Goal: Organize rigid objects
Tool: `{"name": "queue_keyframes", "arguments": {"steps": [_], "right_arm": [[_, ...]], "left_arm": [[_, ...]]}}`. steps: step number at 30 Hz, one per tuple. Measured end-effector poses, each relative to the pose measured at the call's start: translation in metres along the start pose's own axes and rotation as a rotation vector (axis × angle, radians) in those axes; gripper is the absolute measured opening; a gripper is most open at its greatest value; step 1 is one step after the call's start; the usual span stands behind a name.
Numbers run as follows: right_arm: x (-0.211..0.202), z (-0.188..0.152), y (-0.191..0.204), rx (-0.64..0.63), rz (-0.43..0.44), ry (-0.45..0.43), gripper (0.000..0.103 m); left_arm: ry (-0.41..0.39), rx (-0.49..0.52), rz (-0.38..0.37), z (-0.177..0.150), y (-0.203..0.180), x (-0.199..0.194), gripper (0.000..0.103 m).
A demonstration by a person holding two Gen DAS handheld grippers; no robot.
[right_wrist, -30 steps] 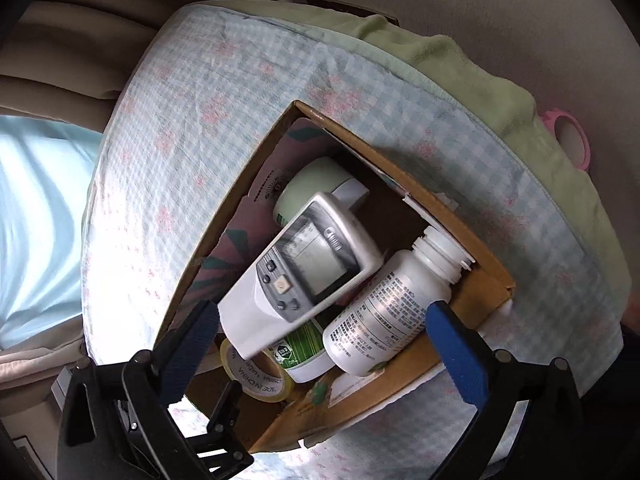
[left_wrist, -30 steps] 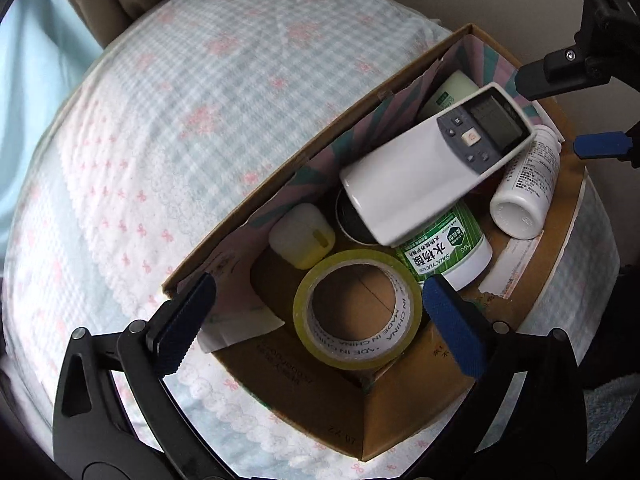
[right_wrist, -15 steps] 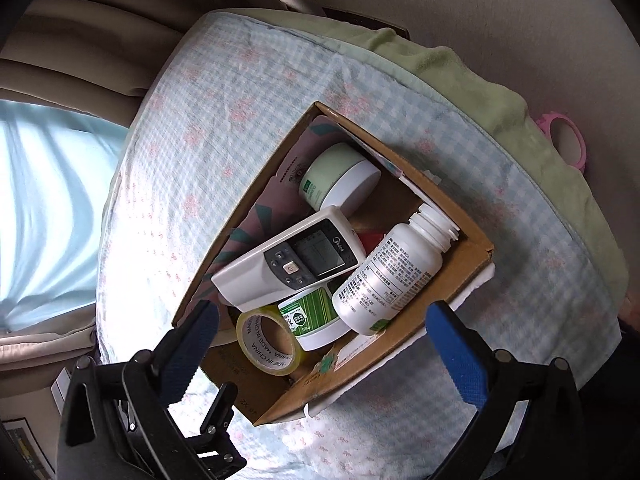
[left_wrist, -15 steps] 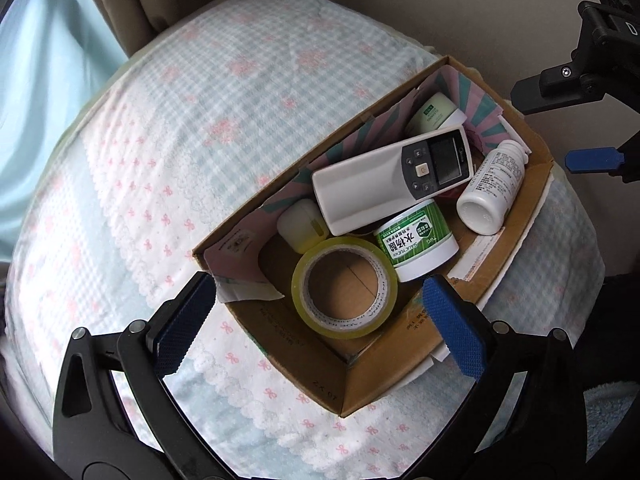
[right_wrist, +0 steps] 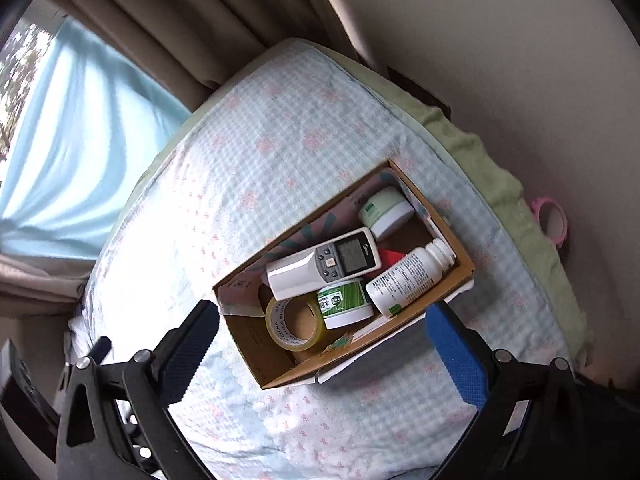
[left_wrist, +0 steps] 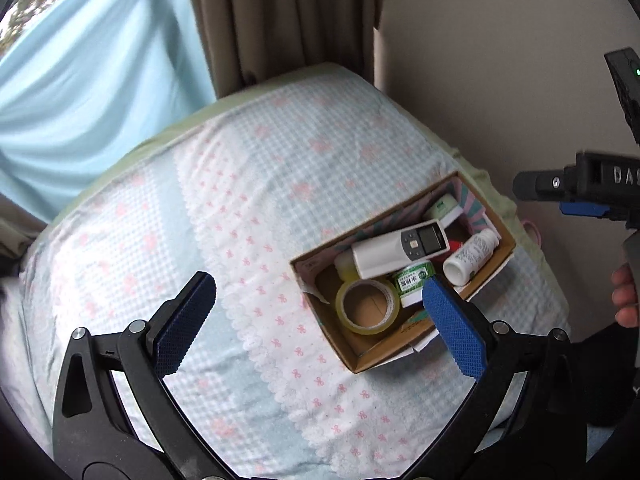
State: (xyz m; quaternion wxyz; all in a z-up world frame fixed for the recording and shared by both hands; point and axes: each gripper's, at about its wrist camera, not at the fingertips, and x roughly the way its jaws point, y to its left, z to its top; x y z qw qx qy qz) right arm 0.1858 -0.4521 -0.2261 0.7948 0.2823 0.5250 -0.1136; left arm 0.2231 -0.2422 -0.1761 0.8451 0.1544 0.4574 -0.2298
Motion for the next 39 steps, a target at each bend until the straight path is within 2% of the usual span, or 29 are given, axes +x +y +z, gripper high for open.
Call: {"name": "queue_keyframes", "arguments": {"steps": [3, 8, 11, 15, 23, 28, 39], "right_arm": [[-0.043, -0.007, 0.04, -0.164, -0.01, -0.106, 0.103], [-0.116, -0.03, 0.102, -0.382, -0.001, -0.314, 0.103], [-0.155, -0.049, 0.13, -0.463, 0.023, -0.431, 0.103], [-0.189, -0.079, 0.152, -0.551, 0.034, -0.556, 0.103], [-0.195, -0.116, 0.16, -0.608, 0.049, -0.611, 0.103], [-0.196, -0.117, 0.155, -0.59, 0.044, -0.622, 0.103], [-0.197, -0.117, 0.148, -0.573, 0.038, -0.614, 0.103]], "left_arm": [[-0.103, -0.083, 0.036, 0.003, 0.026, -0.059, 0.103], [-0.254, -0.219, 0.141, -0.006, 0.064, -0.148, 0.103], [-0.31, -0.26, 0.189, -0.021, 0.076, -0.185, 0.103], [-0.379, -0.338, 0.204, -0.049, 0.089, -0.222, 0.103], [-0.465, -0.386, 0.264, -0.082, 0.099, -0.259, 0.103], [-0.491, -0.384, 0.28, -0.086, 0.098, -0.267, 0.103], [-0.492, -0.363, 0.28, -0.082, 0.087, -0.264, 0.103]]}}
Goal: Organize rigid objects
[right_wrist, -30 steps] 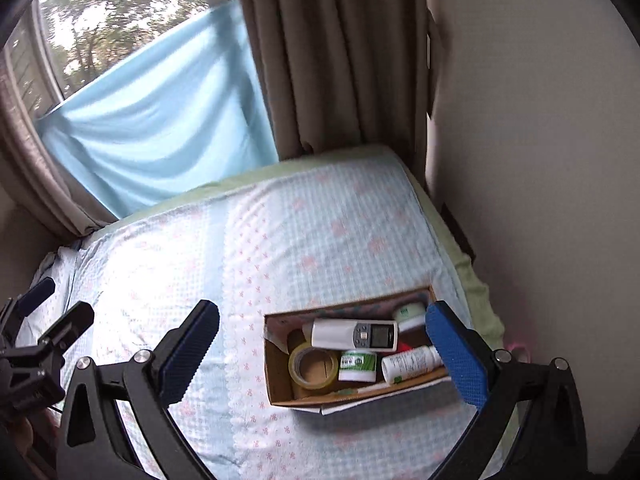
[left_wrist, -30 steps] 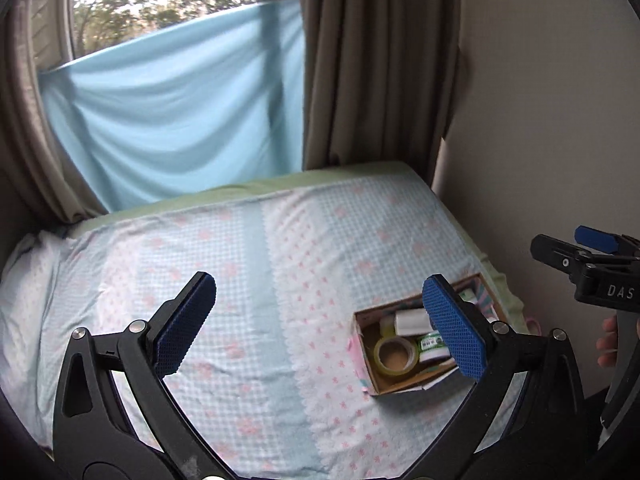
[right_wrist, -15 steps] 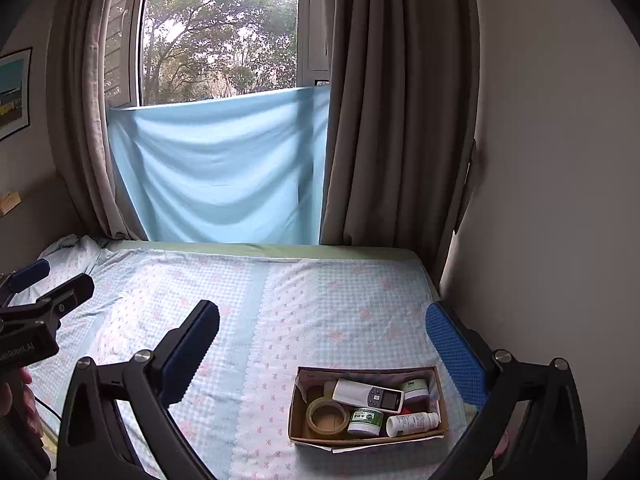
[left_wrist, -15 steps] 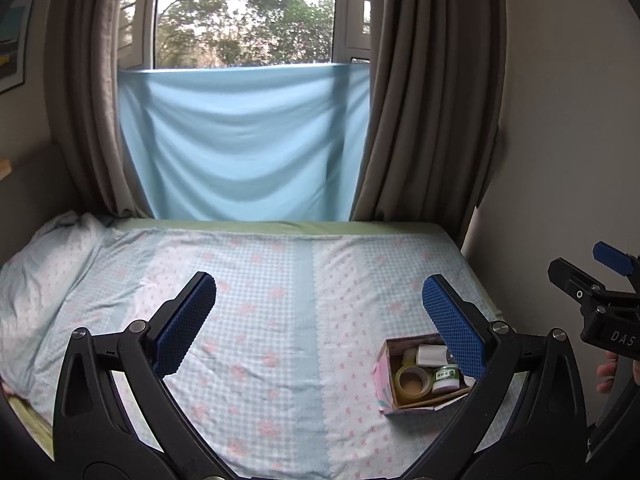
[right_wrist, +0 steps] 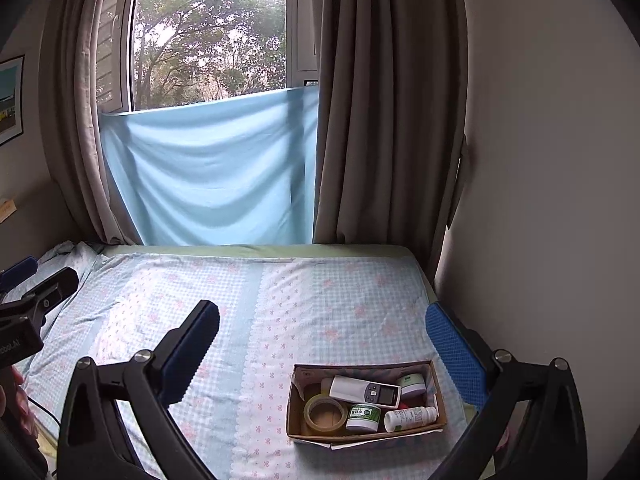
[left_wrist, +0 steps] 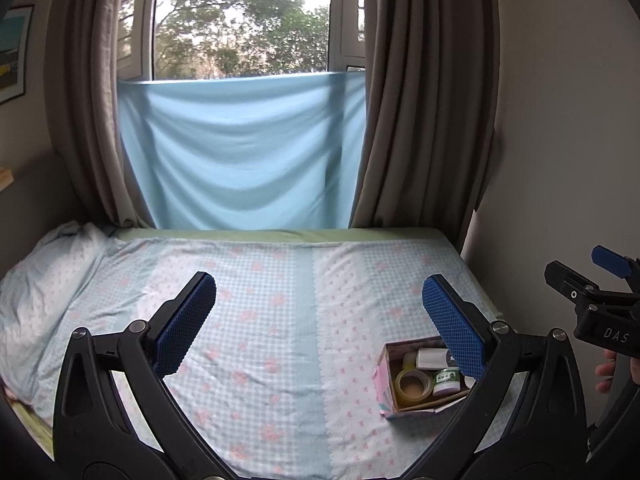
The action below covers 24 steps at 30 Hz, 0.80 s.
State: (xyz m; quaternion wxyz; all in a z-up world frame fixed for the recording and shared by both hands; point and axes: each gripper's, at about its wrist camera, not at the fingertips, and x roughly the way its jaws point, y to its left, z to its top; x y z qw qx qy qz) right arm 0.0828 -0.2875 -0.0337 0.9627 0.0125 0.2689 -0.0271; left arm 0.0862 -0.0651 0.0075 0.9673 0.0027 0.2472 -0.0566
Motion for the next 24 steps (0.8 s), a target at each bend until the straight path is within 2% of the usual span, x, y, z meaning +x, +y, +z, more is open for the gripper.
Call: {"name": "queue_keyframes", "arguments": {"steps": [24], "right_arm": [[-0.001, -0.0006, -0.0022, 0.0, 0.009, 0.004, 0.103]], "left_arm": [[-0.006, 0.015, 0.013, 0.0005, -0.007, -0.0036, 0.103]]}}
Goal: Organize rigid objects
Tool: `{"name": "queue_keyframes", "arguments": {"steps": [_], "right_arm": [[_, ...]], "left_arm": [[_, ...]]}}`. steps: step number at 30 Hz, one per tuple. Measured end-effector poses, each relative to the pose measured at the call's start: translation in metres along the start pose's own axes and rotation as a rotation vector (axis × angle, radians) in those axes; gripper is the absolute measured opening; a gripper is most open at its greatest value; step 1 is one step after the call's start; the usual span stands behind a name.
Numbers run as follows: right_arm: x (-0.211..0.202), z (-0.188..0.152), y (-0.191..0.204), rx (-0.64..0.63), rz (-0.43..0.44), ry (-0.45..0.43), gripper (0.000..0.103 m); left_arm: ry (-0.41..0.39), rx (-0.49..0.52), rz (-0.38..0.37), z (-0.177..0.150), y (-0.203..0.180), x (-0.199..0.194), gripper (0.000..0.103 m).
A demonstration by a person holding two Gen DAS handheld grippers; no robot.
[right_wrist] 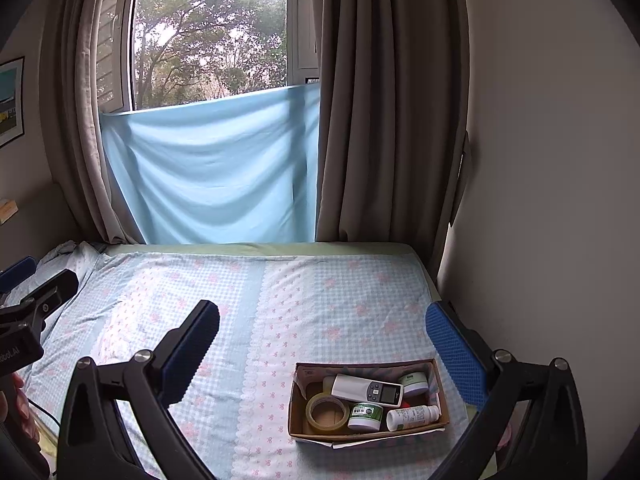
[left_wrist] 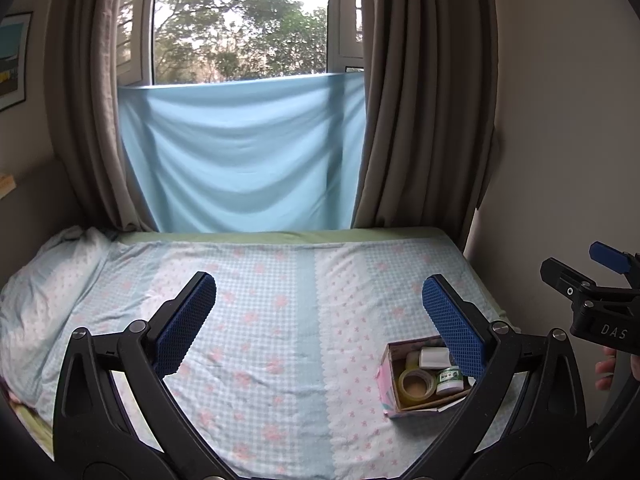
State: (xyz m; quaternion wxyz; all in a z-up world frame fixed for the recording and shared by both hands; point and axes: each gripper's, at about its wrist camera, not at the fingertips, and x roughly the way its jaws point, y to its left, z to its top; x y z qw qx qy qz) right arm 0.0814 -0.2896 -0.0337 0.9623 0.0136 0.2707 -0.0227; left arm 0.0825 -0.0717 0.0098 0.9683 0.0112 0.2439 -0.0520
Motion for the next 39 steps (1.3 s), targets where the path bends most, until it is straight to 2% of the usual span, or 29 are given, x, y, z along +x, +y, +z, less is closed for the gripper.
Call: {"name": "queue_keyframes", "arguments": {"steps": [21, 27, 33, 35, 39], "right_arm": [[0.004, 0.0, 0.006, -0.017, 0.011, 0.0, 0.103], [0.004, -0.002, 0.008, -0.015, 0.005, -0.003, 0.103], [0.006, -0.001, 0.01, -0.016, 0.007, 0.002, 0.103], [0.01, -0.001, 0.011, -0.012, 0.01, 0.01, 0.103], [0.02, 0.0, 0.013, -0.005, 0.01, 0.031, 0.103]], "left_arm": [[-0.006, -0.019, 0.019, -0.001, 0.009, -0.001, 0.103], [-0.038, -0.001, 0.058, 0.0, 0.009, -0.005, 0.103], [-0.078, -0.052, 0.059, 0.001, 0.018, -0.009, 0.103], [-0.068, -0.048, 0.08, 0.002, 0.02, -0.005, 0.103], [-0.053, -0.03, 0.056, -0.001, 0.023, 0.006, 0.103]]}}
